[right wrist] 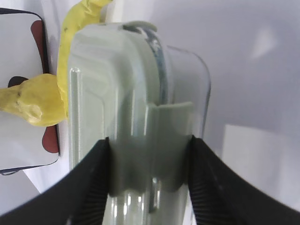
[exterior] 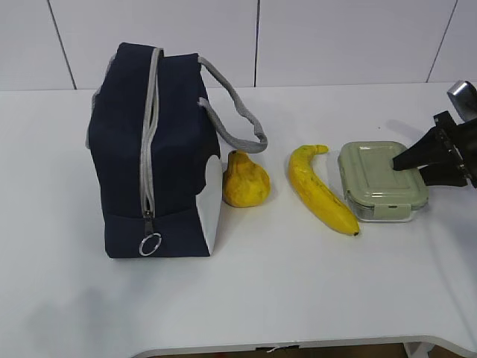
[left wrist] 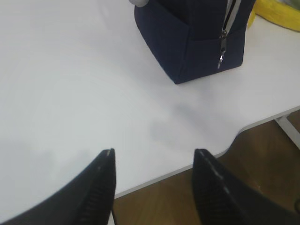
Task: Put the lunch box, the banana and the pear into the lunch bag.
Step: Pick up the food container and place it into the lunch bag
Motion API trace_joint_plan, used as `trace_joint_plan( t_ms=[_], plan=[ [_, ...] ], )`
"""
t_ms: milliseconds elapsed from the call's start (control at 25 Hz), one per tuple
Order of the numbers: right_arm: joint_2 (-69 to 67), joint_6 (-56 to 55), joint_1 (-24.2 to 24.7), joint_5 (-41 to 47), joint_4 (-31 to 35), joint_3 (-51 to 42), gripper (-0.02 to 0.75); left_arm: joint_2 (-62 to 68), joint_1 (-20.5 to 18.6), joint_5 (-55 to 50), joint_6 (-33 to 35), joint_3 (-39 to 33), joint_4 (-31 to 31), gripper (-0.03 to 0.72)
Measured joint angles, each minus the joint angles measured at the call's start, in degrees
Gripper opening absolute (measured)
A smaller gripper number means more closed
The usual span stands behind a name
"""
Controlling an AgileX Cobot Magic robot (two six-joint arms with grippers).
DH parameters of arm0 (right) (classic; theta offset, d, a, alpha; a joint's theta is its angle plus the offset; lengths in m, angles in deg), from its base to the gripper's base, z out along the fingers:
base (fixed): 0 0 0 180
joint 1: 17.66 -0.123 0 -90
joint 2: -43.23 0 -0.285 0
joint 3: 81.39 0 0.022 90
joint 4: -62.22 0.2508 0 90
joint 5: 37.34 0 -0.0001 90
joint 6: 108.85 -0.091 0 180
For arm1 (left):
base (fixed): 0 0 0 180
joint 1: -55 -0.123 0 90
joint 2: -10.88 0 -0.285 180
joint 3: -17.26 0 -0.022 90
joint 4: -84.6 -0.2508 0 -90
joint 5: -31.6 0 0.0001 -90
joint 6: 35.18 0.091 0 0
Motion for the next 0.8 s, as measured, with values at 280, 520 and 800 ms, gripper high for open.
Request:
trace_joint_plan(
  t_ms=[280,520,800],
  plan=[
    [0.0,-0.6,-0.1,0.0,0.0,0.0,0.381,0.0,0.0,0.0,0.0,0.0,0.0,0.363],
    [0.7,-0.8,-0.3,-0.5,-0.7,0.0,0.381,0.0,0.0,0.0,0.0,0.0,0.0,0.361],
    [1.7,-2.3,-2.0,-1.5,-1.5,0.0,0.381,0.0,0.0,0.0,0.0,0.0,0.0,0.359]
  ],
)
